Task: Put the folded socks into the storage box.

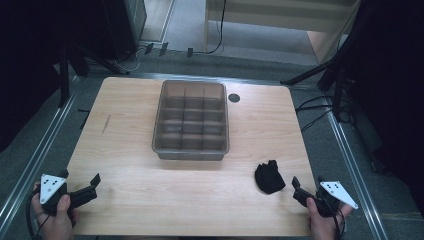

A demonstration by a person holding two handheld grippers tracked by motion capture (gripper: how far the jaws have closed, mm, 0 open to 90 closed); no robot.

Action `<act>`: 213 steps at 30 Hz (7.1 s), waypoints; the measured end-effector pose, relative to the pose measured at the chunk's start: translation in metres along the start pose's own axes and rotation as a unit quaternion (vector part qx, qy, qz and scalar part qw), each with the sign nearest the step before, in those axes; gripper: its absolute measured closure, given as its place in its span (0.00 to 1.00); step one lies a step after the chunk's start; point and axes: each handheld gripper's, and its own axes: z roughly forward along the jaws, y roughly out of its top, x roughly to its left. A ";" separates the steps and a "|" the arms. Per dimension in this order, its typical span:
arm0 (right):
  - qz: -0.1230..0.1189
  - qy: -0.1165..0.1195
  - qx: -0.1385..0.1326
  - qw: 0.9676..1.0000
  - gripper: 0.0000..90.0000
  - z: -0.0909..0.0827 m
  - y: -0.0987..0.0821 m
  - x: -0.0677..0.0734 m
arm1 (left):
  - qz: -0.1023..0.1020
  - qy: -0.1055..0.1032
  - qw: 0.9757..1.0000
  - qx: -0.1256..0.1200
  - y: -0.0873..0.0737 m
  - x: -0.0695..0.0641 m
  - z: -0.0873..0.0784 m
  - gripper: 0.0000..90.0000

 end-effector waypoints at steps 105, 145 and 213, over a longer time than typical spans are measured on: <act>0.022 0.050 0.438 0.897 0.70 0.082 0.123 0.125 | -0.018 -0.011 1.000 0.013 0.001 0.005 0.003 0.00; 0.048 0.112 0.394 0.911 0.70 0.168 0.207 0.241 | -0.011 -0.007 1.000 0.012 0.001 0.003 0.002 0.00; -0.071 -0.002 0.412 0.909 0.78 0.202 0.150 0.286 | -0.011 -0.009 1.000 0.017 0.001 0.003 0.003 0.00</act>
